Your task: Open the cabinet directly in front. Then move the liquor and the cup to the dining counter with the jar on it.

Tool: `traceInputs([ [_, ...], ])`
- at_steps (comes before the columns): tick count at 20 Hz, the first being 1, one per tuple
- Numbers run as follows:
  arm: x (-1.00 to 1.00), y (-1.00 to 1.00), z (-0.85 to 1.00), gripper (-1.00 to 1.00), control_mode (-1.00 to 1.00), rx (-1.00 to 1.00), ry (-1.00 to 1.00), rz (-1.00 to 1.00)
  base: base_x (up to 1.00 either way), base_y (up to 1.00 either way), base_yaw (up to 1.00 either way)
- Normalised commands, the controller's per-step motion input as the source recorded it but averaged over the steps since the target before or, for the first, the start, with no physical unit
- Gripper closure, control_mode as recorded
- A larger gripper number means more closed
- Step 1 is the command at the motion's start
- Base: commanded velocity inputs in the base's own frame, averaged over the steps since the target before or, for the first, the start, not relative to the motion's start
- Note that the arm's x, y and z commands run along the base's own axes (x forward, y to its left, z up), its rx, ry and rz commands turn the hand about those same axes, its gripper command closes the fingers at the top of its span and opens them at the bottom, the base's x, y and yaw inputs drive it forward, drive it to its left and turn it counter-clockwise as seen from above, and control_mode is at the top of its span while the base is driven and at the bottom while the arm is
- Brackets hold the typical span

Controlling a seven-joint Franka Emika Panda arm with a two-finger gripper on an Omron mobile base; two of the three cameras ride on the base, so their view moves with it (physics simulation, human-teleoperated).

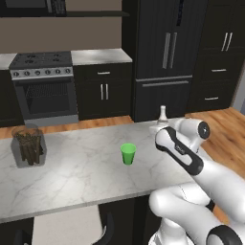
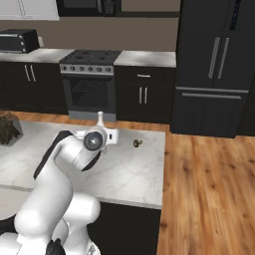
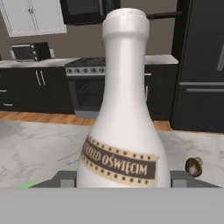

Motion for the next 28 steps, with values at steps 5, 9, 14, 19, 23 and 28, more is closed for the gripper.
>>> traceInputs([
  [5,0.18,0.00,-0.20,1.00,-1.00,0.00,-0.08,0.00,0.00,0.00,0.00],
  [9,0.19,0.00,-0.32,1.00,-1.00,-0.02,-0.07,0.00,0.00,0.00,0.00],
  [14,0.10,0.00,-0.44,1.00,-1.00,-0.03,-0.04,0.00,0.00,0.00,0.00],
  [19,0.01,0.00,-0.44,1.00,-1.00,0.00,-0.02,0.00,0.00,0.00,0.00],
  [23,0.00,0.00,-0.41,1.00,-1.00,0.00,0.00,0.00,0.00,0.00,0.00],
  [28,0.00,0.00,-0.52,1.00,-1.00,0.00,-0.01,0.00,0.00,0.00,0.00],
])
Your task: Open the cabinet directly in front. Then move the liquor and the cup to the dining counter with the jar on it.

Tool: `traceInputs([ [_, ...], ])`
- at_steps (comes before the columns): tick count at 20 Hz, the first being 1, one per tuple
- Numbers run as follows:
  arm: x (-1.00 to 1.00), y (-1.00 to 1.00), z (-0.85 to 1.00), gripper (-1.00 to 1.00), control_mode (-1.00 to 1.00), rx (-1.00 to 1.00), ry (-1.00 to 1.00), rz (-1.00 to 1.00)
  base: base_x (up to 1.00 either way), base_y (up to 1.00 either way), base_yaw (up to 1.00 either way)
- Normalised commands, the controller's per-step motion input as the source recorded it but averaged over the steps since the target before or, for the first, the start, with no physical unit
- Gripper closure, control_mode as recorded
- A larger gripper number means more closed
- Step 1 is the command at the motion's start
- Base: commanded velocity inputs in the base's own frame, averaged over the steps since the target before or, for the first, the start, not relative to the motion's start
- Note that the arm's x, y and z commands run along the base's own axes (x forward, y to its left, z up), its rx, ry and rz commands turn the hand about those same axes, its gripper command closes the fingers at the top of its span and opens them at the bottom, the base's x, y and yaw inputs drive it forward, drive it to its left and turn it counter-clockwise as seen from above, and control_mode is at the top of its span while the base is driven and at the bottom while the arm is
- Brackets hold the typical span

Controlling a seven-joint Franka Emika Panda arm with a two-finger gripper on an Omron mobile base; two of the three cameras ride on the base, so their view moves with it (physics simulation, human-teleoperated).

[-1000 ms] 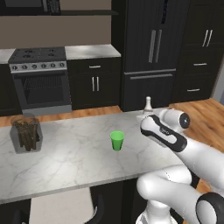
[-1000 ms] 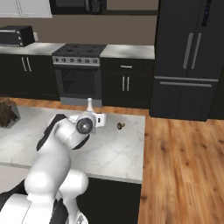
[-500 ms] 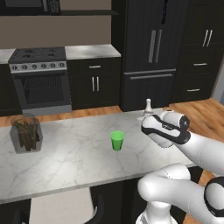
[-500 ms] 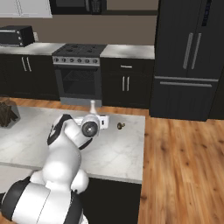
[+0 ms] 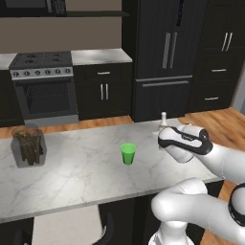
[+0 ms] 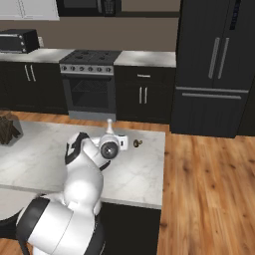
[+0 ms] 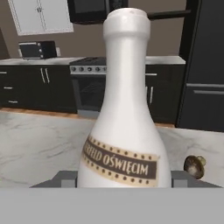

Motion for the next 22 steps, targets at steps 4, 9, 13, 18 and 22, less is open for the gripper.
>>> traceInputs([
  [4,0.00,0.00,-0.41,1.00,-1.00,0.00,-0.05,0.00,0.00,0.00,0.00],
  [9,0.00,0.00,-0.38,1.00,-1.00,0.00,-0.08,0.00,0.00,0.00,0.00],
  [13,0.00,0.00,-0.42,1.00,-1.00,0.00,-0.08,0.00,0.00,0.00,0.00],
  [18,0.00,0.00,-0.09,1.00,-1.00,0.00,-0.01,0.00,0.00,0.00,0.00],
  [22,0.00,0.00,0.00,1.00,-1.00,0.00,0.00,0.00,0.00,0.00,0.00],
])
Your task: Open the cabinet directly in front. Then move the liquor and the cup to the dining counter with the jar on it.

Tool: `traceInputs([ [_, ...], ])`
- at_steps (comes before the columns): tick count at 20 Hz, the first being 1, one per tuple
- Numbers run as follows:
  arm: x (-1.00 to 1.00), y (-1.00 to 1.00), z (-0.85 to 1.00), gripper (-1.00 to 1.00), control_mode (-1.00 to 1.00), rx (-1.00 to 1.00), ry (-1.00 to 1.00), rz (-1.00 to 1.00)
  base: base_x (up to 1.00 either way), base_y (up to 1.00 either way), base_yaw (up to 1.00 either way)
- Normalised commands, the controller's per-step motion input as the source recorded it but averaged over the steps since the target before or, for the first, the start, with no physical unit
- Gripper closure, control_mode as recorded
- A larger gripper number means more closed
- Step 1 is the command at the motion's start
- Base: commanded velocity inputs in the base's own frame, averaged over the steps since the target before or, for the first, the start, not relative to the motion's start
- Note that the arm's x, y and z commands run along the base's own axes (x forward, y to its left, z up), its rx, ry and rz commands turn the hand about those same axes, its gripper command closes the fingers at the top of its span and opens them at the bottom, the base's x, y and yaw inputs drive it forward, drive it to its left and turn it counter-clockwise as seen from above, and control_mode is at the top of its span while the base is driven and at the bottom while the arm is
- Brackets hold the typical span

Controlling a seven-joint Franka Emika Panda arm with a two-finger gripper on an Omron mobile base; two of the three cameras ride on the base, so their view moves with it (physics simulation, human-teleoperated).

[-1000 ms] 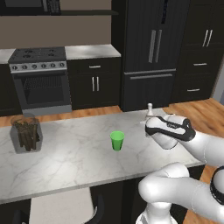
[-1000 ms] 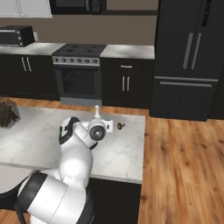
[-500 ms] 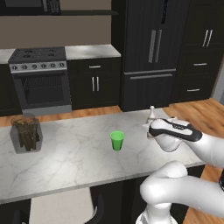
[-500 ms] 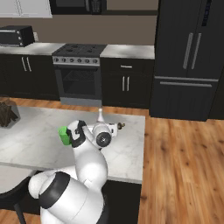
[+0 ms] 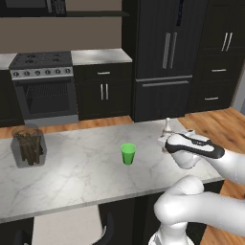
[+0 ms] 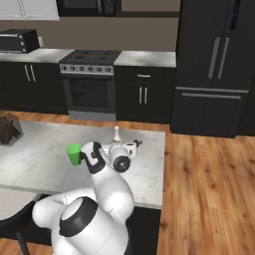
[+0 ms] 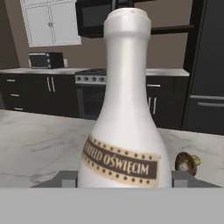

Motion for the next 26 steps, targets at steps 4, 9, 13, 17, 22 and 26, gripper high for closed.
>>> traceInputs([
  [4,0.00,0.00,-0.16,1.00,-1.00,0.00,0.00,0.00,0.00,0.00,0.00],
  [9,0.00,0.00,-0.13,1.00,-1.00,0.00,0.00,0.00,0.00,0.00,0.00],
  [13,0.00,0.00,-0.02,1.00,-1.00,0.00,0.00,0.00,0.00,0.00,0.00],
  [17,0.00,0.00,0.00,1.00,-1.00,0.00,0.00,0.00,0.00,0.00,0.00],
  [22,0.00,0.00,0.00,-1.00,-1.00,0.00,0.00,0.00,0.00,0.00,0.00],
  [26,0.00,0.00,0.00,-1.00,-1.00,0.00,0.00,0.00,0.00,0.00,0.00],
])
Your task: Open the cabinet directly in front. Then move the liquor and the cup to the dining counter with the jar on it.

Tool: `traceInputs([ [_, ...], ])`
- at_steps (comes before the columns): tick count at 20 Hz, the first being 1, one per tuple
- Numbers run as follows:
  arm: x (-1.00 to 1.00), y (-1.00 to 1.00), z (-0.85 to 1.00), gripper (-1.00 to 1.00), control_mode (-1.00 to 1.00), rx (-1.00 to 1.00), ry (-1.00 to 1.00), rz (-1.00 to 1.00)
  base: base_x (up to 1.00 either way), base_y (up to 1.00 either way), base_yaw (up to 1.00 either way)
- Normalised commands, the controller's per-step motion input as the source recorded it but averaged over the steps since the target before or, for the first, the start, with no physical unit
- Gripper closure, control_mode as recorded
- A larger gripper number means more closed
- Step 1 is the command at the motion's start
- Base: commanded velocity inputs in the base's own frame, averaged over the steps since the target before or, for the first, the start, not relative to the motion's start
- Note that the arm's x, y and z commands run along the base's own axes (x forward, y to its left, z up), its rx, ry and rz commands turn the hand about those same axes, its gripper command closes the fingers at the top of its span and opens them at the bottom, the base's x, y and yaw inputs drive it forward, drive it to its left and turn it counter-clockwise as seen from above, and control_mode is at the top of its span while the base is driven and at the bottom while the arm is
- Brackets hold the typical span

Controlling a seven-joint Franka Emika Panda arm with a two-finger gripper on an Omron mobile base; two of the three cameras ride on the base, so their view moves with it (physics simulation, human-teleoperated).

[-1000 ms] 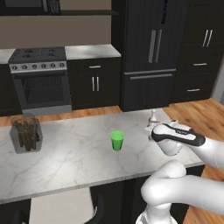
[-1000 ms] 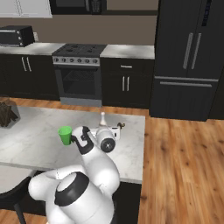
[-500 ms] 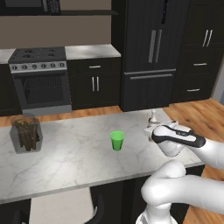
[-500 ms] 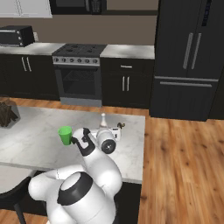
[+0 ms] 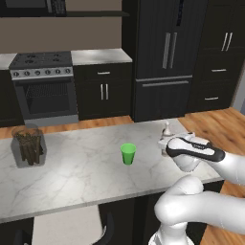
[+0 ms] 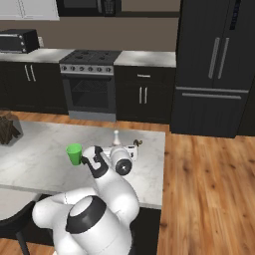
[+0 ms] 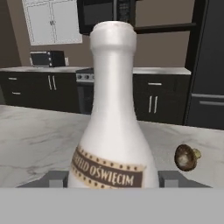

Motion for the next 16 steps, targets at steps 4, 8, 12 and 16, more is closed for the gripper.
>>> traceInputs([
  [4,-0.04,0.00,0.06,-1.00,-1.00,0.00,0.00,0.00,0.00,0.00,0.00],
  [8,-0.08,0.00,0.17,-1.00,-1.00,0.00,0.00,0.00,0.00,0.00,0.00],
  [12,-0.18,0.00,0.52,-1.00,-1.00,0.00,0.00,0.00,0.00,0.00,0.00],
  [16,-0.14,0.00,0.97,-1.00,-1.00,0.00,0.00,0.00,0.00,0.00,0.00],
])
